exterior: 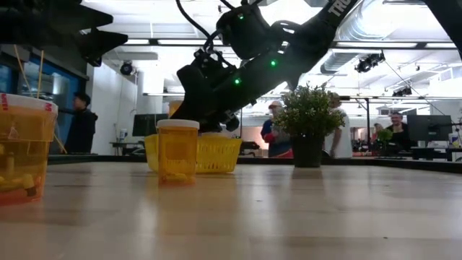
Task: Pick and place pill bottles into a basket
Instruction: Put the yellow pill bottle into the bin
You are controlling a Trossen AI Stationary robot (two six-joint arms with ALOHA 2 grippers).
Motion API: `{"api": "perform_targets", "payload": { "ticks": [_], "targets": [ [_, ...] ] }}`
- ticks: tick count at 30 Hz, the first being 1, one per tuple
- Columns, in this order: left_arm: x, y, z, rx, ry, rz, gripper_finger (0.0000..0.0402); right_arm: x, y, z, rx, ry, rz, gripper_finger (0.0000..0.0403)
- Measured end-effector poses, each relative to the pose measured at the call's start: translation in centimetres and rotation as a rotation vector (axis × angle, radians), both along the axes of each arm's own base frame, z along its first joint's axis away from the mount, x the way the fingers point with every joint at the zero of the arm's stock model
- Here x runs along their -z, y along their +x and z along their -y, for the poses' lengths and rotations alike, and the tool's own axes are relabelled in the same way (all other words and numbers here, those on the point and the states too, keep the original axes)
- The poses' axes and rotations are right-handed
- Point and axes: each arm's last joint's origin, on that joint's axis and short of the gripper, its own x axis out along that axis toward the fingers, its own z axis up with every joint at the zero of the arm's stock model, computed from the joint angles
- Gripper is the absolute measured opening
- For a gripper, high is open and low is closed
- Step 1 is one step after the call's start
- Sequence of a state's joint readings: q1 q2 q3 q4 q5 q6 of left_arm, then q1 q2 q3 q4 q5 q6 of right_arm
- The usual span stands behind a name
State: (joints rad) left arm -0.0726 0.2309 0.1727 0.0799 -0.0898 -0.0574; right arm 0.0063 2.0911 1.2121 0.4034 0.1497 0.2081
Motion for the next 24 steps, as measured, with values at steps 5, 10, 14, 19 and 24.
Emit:
{"api": "perform_targets", "payload": {
  "ticks": [5,10,14,19,24],
  "targets": [
    [-0.01,0.0,0.0,0.0,0.0,0.0,0.0289,0.03,-0.01,0.21,-0.009,-0.012,-0.005,0.0178],
    [-0.01,0.0,0.0,0.0,0.0,0.0,0.0289,0.01,-0.01,0.27,-0.027,-0.026,-0.008,0.0183],
    [0.0,0.0,0.0,0.0,0.0,0.0,0.0289,0.07,-0.04,0.25,-0.034,-0.038,-0.015,0.0195],
    [-0.01,0.0,0.0,0.0,0.0,0.0,0.0289,0.08,-0.06,0.27,-0.027,-0.041,-0.018,0.0211],
    [-0.01,0.0,0.0,0.0,0.0,0.001,0.0289,0.07,-0.06,0.25,-0.027,-0.041,-0.019,0.0223]
  ]
}}
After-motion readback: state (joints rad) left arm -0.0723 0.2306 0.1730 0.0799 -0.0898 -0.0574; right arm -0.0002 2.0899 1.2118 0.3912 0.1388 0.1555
